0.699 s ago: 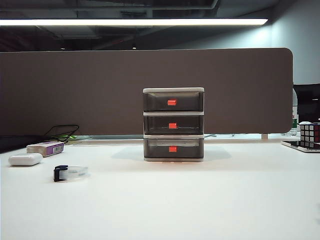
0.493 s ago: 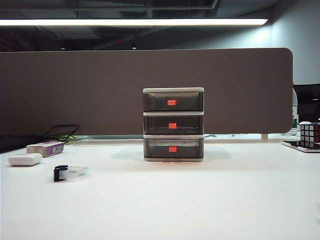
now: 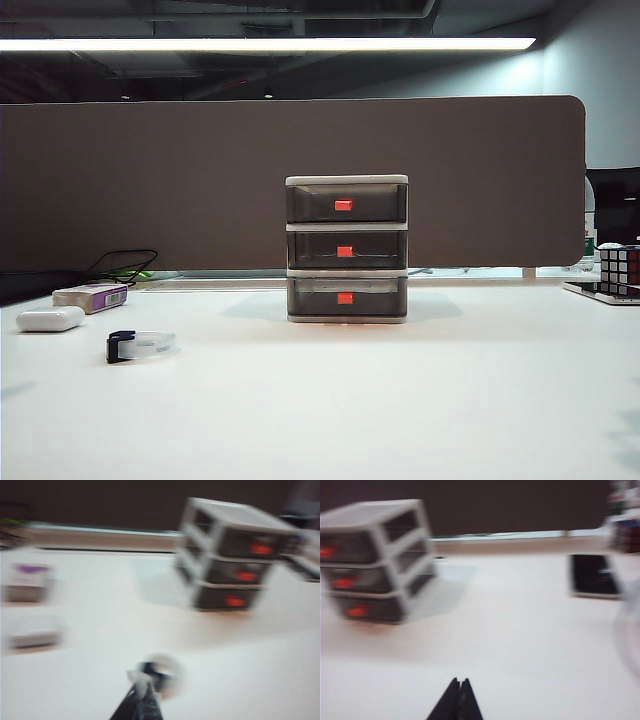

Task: Open the second layer of the drawer on the table, pick up the transparent tape on the table and put it in, and finally close the drawer.

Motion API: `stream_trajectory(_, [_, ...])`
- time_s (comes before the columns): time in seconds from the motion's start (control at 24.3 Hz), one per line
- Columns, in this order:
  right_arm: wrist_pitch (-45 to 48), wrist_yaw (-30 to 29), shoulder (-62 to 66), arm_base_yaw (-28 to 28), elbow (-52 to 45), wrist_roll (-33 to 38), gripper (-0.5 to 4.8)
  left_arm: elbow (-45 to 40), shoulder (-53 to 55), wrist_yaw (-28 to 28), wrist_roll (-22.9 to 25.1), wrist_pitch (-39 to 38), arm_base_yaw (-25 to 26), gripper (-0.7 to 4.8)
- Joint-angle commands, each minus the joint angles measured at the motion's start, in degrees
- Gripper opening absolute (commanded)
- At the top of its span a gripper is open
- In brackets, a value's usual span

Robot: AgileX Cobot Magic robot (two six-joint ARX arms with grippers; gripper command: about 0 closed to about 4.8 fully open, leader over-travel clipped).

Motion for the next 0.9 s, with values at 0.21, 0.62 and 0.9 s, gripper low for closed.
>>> stream_trajectory(0.21, [0.44, -20.37, 0.07, 0.04, -0.37, 5.81, -0.01, 0.33, 0.02, 14.88, -4.42, 0.28, 0.0, -0.04])
stream_trajectory(0.62, [0.68, -20.35, 0.07, 0.2, -0.37, 10.8, -0.01, 0.35, 0.02, 14.14, -11.06, 1.73, -0.92, 0.3])
stream_trajectory(0.9, [2.58, -22.29, 0.07, 0.39, -0.31, 11.98, -0.02, 0.37, 0.2, 9.25, -11.15, 4.87, -9.05, 0.26])
